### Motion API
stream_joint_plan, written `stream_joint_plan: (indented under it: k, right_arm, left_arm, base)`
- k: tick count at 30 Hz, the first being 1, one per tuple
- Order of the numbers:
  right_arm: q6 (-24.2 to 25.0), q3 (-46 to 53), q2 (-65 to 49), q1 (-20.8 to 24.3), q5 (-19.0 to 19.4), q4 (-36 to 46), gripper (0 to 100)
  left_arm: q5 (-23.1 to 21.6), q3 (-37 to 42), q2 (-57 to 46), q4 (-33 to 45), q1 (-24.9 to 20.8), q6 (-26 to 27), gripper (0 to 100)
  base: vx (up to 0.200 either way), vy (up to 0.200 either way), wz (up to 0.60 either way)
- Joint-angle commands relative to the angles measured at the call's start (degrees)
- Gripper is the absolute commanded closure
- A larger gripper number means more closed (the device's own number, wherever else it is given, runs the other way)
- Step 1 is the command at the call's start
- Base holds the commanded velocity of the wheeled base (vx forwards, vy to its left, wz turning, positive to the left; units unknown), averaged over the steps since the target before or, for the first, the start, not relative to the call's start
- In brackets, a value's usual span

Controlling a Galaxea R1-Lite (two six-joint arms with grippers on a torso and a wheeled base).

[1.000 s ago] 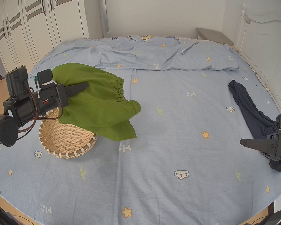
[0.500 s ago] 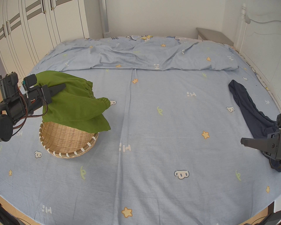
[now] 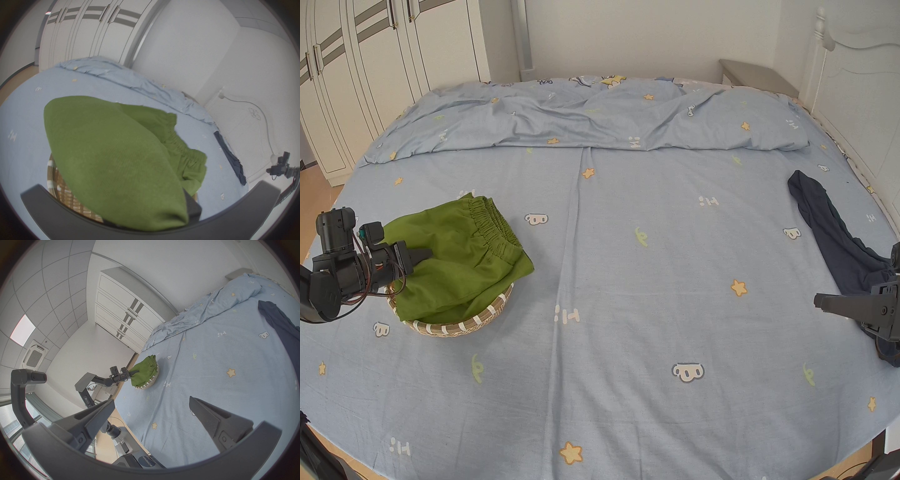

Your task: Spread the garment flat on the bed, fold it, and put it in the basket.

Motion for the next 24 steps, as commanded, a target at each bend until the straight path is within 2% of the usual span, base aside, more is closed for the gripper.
stream_joint_plan:
  k: [1, 9, 14, 15, 21, 22, 24]
  right_arm:
    - [0.01, 0.06, -0.02, 0.05, 0.07, -0.04, 0]
    - [0.1, 0.06, 0.07, 0.13, 0.07, -0.04, 0]
    - [0.1, 0.06, 0.07, 0.05, 0.07, -0.04, 0]
    - [0.1, 0.06, 0.07, 0.05, 0.07, -0.04, 0]
    - [0.1, 0.06, 0.16, 0.05, -0.02, -0.04, 0]
    - [0.01, 0.06, 0.07, 0.05, -0.02, -0.04, 0]
    - [0.01, 0.24, 0.07, 0.05, -0.02, -0.04, 0]
  left_arm:
    - [1.76, -0.95, 2.81, 2.12, -0.23, -0.06, 100]
    - [7.38, -4.73, 7.2, 5.99, -2.08, -0.06, 100]
    - [8.61, -5.08, 6.67, 7.4, -2.08, -0.32, 100]
    - [8.61, -5.26, 6.15, 8.28, -2.16, -0.67, 0]
    - [9.14, -6.58, 0.08, 13.99, -2.25, -1.29, 0]
    - [10.02, -8.42, -3.61, 19.53, -2.34, -1.29, 0]
    - [11.86, -10.53, -7.3, 25.24, -2.34, -1.29, 0]
  base:
    - [0.0, 0.0, 0.0]
    - [0.0, 0.0, 0.0]
    - [0.0, 0.0, 0.0]
    - [0.0, 0.0, 0.0]
    - [0.0, 0.0, 0.0]
    - [0.0, 0.0, 0.0]
    - [0.0, 0.0, 0.0]
